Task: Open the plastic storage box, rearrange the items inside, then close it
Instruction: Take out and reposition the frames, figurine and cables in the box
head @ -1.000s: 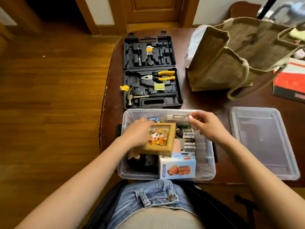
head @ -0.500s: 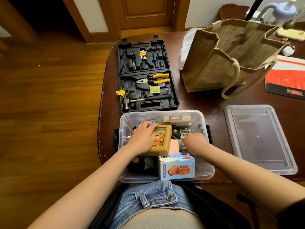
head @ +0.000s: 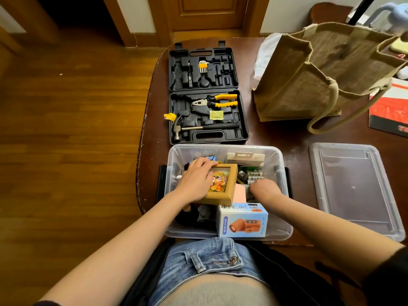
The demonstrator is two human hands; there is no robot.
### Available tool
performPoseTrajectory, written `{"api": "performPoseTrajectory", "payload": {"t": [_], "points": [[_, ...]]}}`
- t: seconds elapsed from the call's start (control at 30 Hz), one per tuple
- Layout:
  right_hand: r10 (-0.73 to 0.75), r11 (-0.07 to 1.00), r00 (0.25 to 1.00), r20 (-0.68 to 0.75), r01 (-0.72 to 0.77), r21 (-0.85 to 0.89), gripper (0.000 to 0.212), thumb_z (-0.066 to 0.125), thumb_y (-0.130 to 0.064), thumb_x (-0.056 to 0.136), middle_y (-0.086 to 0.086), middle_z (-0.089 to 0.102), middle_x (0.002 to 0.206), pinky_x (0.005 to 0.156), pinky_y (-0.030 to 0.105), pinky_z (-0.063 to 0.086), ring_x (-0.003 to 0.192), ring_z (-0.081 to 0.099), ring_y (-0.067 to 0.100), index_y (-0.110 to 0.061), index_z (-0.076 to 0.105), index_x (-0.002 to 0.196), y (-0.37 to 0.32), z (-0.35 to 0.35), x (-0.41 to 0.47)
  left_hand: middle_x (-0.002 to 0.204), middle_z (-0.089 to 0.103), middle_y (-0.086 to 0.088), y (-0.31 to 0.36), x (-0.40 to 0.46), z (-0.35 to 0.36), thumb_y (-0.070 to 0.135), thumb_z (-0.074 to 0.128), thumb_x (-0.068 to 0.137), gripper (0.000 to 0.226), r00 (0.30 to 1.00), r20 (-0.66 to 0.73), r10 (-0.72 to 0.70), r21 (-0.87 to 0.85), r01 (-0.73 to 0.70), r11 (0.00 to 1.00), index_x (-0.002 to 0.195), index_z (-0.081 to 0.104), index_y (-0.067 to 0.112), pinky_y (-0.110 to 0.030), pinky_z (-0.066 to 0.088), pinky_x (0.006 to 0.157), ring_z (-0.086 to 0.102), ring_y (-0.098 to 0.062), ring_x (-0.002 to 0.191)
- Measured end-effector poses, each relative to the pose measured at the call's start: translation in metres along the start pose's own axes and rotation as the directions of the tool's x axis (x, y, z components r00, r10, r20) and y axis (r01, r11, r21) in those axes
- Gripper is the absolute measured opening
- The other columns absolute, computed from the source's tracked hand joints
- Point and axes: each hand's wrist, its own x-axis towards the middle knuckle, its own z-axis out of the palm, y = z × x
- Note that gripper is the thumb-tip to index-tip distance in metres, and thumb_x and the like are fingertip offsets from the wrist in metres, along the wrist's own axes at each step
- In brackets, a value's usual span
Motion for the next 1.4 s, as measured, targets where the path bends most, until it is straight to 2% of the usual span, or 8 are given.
{"api": "performPoseTrajectory", "payload": {"t": [0.4,0.57,0.63,0.7,0.77,0.9,1.2,1.4], "points": [[0.074,0.968,0.992,0.1,-0.096,0.233,0.022,0.045,-0.006,0.092,0.008,0.067,0.104,0.077,0.031,0.052,0.094,0.064,0.024,-0.007,0.065,0.1,-0.005,-0.003,-0.004,0.143,0.027,0.001,-0.006,-0.012,-0.001,0.025,0.041,0.1,0.04,0.996,-0.024,-0.09,-0.144,0.085,0.986,0.14,0.038,0.024,-0.03,0.034,0.102,0.029,-0.016,0.131],[0.099,0.925,0.995,-0.001,-0.091,0.369,0.018,0.046,-0.006,0.091,0.009,0.067,0.096,0.063,0.024,0.045,0.077,0.057,0.021,-0.006,0.064,0.091,0.005,-0.025,-0.013,0.144,0.027,0.0,-0.009,-0.024,-0.004,0.025,0.043,0.099,0.047,0.982,-0.018,-0.19,-0.222,0.181,0.958,0.144,0.029,0.026,-0.023,0.046,0.068,0.046,-0.012,0.101],[0.142,0.789,0.988,-0.063,-0.075,0.61,0.024,0.044,-0.009,0.094,0.002,0.066,0.08,0.052,0.019,0.041,0.067,0.058,0.016,-0.008,0.066,0.087,0.01,-0.035,-0.018,0.142,0.03,0.0,-0.01,-0.03,-0.005,0.026,0.043,0.099,0.047,0.976,0.01,-0.219,-0.238,0.215,0.947,0.144,0.027,0.03,-0.034,0.051,0.067,0.052,-0.023,0.104],[0.196,0.521,0.977,-0.087,-0.029,0.853,0.031,0.043,-0.023,0.098,-0.003,0.066,0.066,0.046,0.015,0.039,0.054,0.056,0.008,-0.012,0.066,0.081,0.008,-0.046,-0.027,0.141,0.033,-0.002,-0.009,-0.035,-0.006,0.027,0.042,0.1,0.047,0.971,0.023,-0.24,-0.254,0.237,0.938,0.144,0.027,0.032,-0.041,0.052,0.075,0.053,-0.032,0.111],[0.166,0.359,0.985,-0.048,-0.015,0.933,0.043,0.041,-0.041,0.098,-0.002,0.067,0.063,0.048,0.017,0.04,0.05,0.056,0.007,-0.013,0.066,0.079,0.0,-0.058,-0.035,0.14,0.035,-0.004,-0.008,-0.039,-0.005,0.026,0.042,0.1,0.046,0.972,0.013,-0.236,-0.274,0.231,0.934,0.144,0.028,0.031,-0.033,0.05,0.077,0.052,-0.024,0.111],[0.119,0.407,0.993,0.021,-0.068,0.911,0.049,0.044,-0.053,0.092,0.0,0.07,0.073,0.06,0.024,0.046,0.062,0.061,0.01,-0.009,0.063,0.082,-0.021,-0.069,-0.04,0.136,0.034,-0.004,-0.005,-0.043,-0.007,0.021,0.041,0.1,0.044,0.964,0.017,-0.266,-0.32,0.258,0.912,0.143,0.03,0.028,-0.031,0.051,0.07,0.051,-0.021,0.108],[0.069,-0.029,0.984,0.162,-0.16,0.987,0.03,0.062,-0.038,0.088,0.006,0.065,0.073,0.065,0.025,0.051,0.06,0.058,0.012,-0.008,0.06,0.086,-0.036,-0.055,-0.04,0.131,0.039,-0.002,0.002,-0.047,-0.015,0.009,0.047,0.097,0.045,0.923,0.018,-0.384,-0.511,0.339,0.79,0.137,0.038,0.029,-0.018,0.044,0.041,0.055,-0.016,0.09],[0.038,-0.245,0.993,0.112,-0.099,0.965,0.01,0.058,-0.018,0.089,-0.006,0.058,0.058,0.045,0.013,0.042,0.045,0.053,0.001,-0.01,0.057,0.085,-0.03,-0.053,-0.042,0.124,0.05,0.001,0.007,-0.05,-0.026,0.002,0.06,0.089,0.056,0.905,0.001,-0.426,-0.744,0.285,0.605,0.135,0.038,0.025,-0.015,0.051,0.067,0.055,-0.01,0.104]]}}
